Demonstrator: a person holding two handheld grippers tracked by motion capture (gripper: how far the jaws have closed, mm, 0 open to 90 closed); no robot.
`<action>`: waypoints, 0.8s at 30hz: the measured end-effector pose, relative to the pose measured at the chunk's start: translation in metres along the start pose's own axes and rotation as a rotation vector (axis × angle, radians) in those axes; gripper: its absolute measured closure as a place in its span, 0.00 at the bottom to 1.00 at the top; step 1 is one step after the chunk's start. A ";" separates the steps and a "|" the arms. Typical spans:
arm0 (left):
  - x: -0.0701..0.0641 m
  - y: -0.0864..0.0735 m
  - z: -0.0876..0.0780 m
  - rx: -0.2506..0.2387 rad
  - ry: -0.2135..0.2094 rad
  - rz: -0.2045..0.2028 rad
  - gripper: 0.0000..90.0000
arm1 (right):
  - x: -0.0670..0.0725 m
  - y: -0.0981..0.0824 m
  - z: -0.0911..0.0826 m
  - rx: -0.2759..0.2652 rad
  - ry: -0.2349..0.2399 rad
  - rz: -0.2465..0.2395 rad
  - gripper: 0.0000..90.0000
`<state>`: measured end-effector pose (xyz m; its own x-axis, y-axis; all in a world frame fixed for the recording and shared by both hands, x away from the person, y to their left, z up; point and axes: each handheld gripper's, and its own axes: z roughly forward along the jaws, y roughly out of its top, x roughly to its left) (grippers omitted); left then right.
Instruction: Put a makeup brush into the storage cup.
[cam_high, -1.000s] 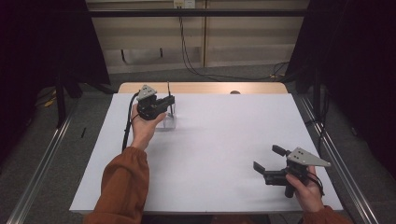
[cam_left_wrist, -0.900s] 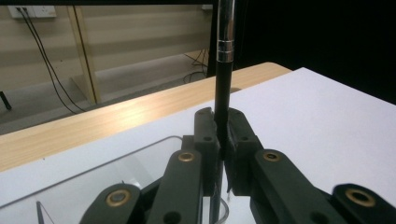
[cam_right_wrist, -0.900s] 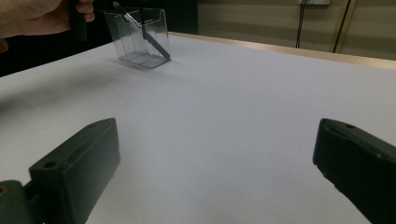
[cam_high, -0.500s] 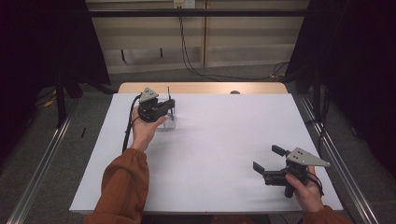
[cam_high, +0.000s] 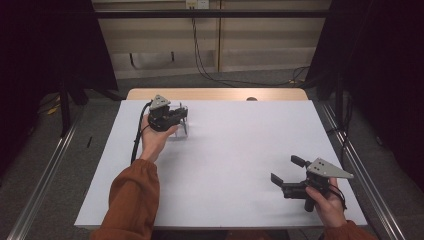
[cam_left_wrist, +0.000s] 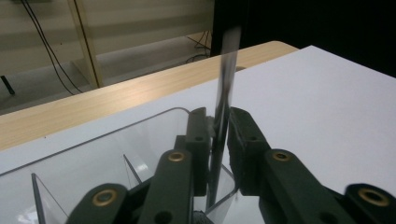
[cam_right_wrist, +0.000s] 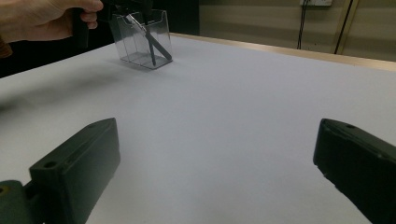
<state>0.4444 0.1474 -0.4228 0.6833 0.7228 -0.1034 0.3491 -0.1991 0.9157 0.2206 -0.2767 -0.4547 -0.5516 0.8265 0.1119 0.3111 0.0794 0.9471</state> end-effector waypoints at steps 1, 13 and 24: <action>0.000 0.000 0.000 -0.003 0.004 -0.004 0.85 | 0.000 0.000 0.000 0.000 0.000 0.000 0.00; -0.011 0.009 -0.006 -0.073 0.002 -0.017 0.49 | -0.001 0.000 0.000 -0.005 -0.004 0.003 0.00; -0.007 0.007 -0.012 -0.073 0.026 -0.030 0.16 | -0.003 -0.001 0.001 -0.004 -0.009 0.010 0.00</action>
<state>0.4337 0.1489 -0.4109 0.6560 0.7449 -0.1217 0.3204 -0.1288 0.9385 0.2230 -0.2790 -0.4559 -0.5416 0.8323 0.1183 0.3131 0.0691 0.9472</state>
